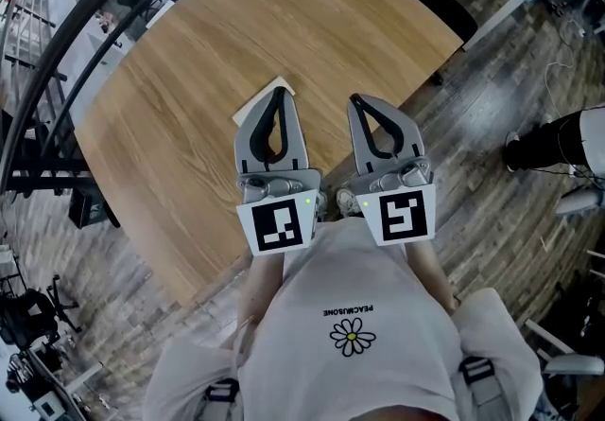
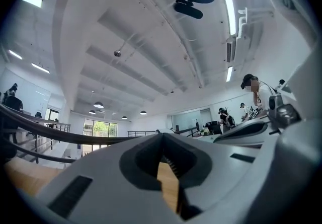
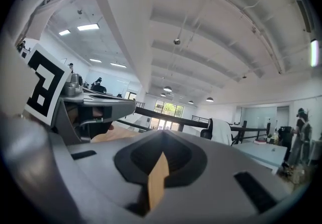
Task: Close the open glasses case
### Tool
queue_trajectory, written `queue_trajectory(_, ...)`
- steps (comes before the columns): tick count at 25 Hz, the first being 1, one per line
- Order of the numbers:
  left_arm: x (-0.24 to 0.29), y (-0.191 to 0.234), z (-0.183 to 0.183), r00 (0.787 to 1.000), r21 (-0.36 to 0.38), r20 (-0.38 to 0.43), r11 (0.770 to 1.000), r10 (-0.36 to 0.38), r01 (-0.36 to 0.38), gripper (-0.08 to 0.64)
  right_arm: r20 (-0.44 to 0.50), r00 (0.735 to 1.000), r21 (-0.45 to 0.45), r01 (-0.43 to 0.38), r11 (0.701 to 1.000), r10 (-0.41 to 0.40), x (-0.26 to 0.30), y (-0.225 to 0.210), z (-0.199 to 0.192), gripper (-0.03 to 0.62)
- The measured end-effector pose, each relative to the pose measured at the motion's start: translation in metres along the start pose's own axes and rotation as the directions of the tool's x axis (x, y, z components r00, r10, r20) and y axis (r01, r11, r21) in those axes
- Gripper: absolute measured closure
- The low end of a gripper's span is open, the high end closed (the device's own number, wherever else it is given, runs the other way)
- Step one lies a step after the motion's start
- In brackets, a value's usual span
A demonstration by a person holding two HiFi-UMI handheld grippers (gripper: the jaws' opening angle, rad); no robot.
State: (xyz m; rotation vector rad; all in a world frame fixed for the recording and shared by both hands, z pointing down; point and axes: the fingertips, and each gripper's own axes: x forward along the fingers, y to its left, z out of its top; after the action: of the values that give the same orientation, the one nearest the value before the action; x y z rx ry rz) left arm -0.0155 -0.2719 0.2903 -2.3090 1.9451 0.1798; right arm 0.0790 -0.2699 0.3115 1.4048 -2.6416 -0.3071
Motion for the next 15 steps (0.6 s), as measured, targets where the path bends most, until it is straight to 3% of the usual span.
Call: queue_trajectory(15,-0.008,0.016,0.008,0.998,0.05,-0.002,0.997,0.06,-0.06,0.543,0.027,0.999,-0.004,-0.017,1.0,0.017,-0.001,0.0,0.004,0.584)
